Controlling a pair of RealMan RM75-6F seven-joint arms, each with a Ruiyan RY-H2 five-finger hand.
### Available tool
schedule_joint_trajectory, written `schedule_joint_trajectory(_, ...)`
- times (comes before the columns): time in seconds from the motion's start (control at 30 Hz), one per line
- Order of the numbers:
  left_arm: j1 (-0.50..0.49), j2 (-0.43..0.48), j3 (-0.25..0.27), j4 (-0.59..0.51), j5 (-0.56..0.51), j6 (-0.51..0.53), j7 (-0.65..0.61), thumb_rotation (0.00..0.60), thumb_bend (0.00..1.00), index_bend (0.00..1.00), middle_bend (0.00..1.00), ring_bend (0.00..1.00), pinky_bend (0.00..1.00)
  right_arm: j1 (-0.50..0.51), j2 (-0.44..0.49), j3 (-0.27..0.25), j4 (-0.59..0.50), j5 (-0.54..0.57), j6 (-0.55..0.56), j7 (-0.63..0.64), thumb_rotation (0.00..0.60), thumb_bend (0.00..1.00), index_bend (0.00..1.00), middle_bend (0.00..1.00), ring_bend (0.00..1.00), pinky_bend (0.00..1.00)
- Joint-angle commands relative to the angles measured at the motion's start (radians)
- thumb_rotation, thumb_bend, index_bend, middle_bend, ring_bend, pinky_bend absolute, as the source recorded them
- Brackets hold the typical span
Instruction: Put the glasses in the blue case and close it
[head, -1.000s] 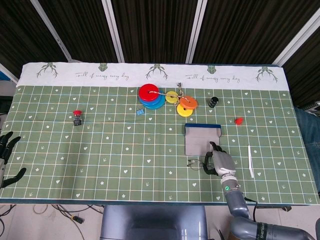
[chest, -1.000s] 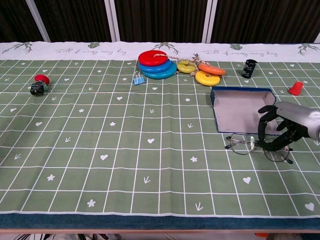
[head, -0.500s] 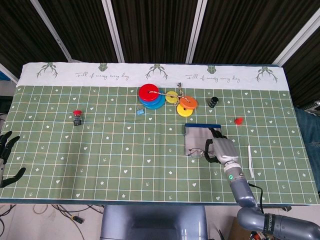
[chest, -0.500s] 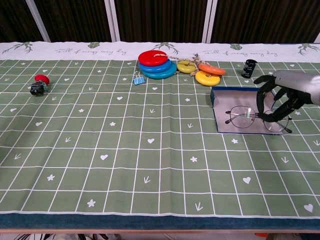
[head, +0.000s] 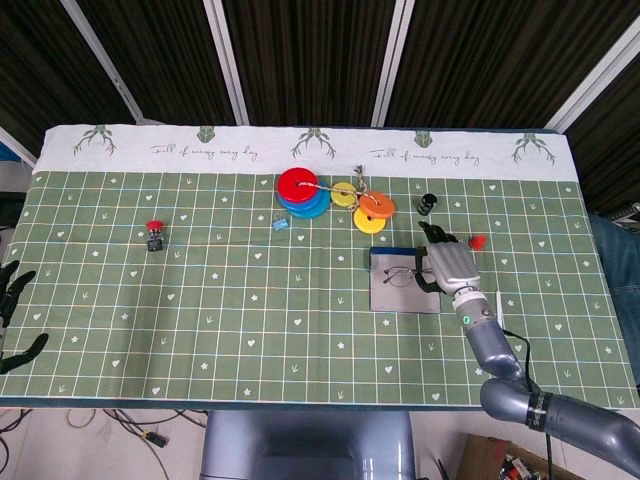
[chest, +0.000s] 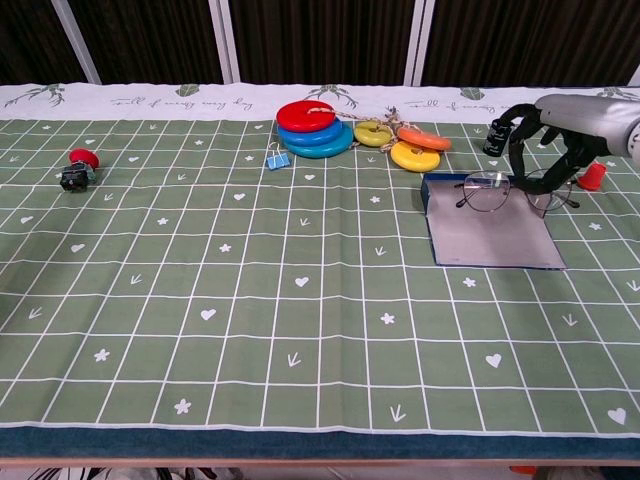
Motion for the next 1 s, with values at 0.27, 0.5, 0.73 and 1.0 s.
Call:
schedule_joint_trajectory(0.27, 0.001, 0.001, -0.002, -0.001, -0.006, -0.001, -0.001, 0.600, 0.24, 0.10, 0.00, 0.00, 0.00, 0.059, -0.065, -0.007, 0.192, -0.100, -0.119, 0.150, 0.600, 0.55, 0.68, 0.03, 0.06, 0.18)
schedule_joint_trajectory(0.5, 0.000, 0.002, -0.003, 0.000, -0.008, -0.003, -0.001, 0.600, 0.24, 0.10, 0.00, 0.00, 0.00, 0.074, -0.099, -0.014, 0.248, -0.106, -0.148, 0.185, 0.600, 0.55, 0.68, 0.03, 0.06, 0.18)
schedule_joint_trajectory(0.73, 0.000, 0.004, -0.004, 0.000, -0.009, -0.004, -0.004, 0.600, 0.23, 0.10, 0.00, 0.00, 0.00, 0.086, -0.125, -0.011, 0.283, -0.094, -0.163, 0.198, 0.600, 0.55, 0.68, 0.03, 0.06, 0.18)
schedule_joint_trajectory(1.0, 0.000, 0.005, -0.004, 0.000, -0.008, -0.005, -0.006, 0.600, 0.24, 0.10, 0.00, 0.00, 0.00, 0.102, -0.144, -0.002, 0.309, -0.063, -0.172, 0.187, 0.600, 0.55, 0.68, 0.03, 0.06, 0.18)
